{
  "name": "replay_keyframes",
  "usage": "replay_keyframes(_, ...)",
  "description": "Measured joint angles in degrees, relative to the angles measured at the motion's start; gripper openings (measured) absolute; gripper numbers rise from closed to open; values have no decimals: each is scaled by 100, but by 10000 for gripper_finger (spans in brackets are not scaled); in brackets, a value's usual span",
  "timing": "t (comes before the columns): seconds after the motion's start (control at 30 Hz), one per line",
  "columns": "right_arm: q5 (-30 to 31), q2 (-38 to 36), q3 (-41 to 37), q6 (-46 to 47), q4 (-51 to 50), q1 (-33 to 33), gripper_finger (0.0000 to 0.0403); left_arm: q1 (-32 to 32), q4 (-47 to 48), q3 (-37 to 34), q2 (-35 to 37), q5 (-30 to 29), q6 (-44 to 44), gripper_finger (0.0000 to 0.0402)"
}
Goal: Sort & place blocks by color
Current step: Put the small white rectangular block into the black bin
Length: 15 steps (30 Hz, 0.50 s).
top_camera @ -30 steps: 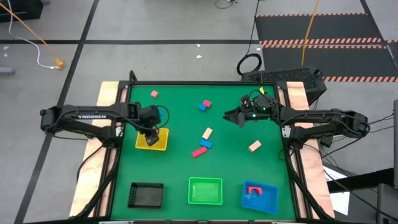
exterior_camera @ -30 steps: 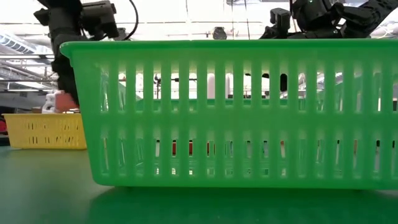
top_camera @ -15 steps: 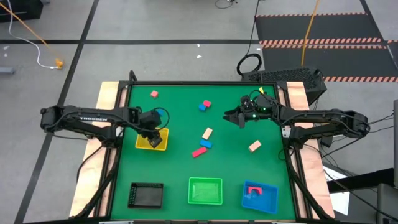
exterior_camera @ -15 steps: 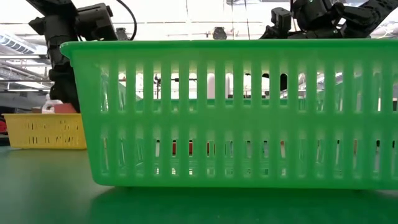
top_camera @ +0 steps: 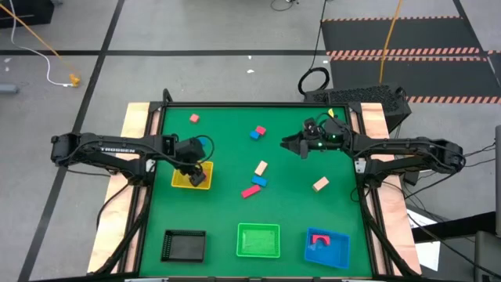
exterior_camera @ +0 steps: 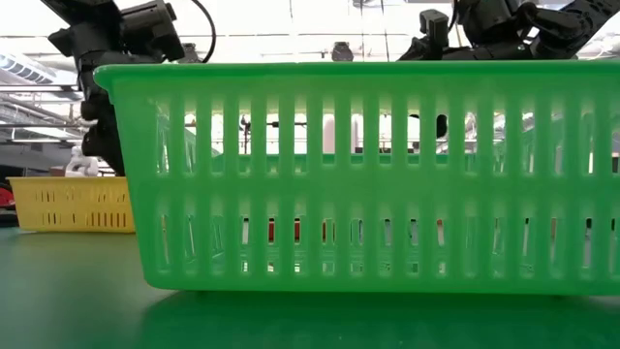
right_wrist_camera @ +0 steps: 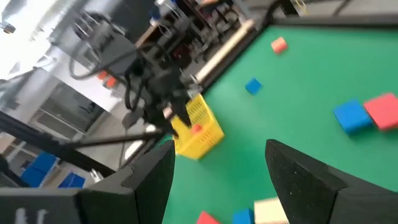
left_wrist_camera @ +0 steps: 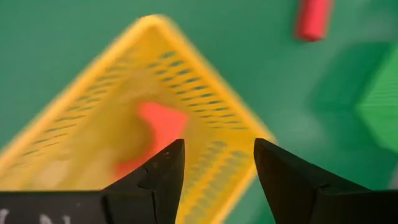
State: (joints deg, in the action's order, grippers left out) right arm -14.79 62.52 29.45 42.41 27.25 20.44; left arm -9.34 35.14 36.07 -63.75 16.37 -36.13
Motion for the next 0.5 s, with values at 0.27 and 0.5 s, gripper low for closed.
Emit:
replay_keyframes(0.27, -14, 3, 173, 60, 534, -52, 240, -32, -1734, 0, 2, 724, -489, 195)
replay_keyframes(0.5, -29, 292, 845, -1331, 343, -384, 240, -33, -3266, 0, 4, 771, -522, 195)
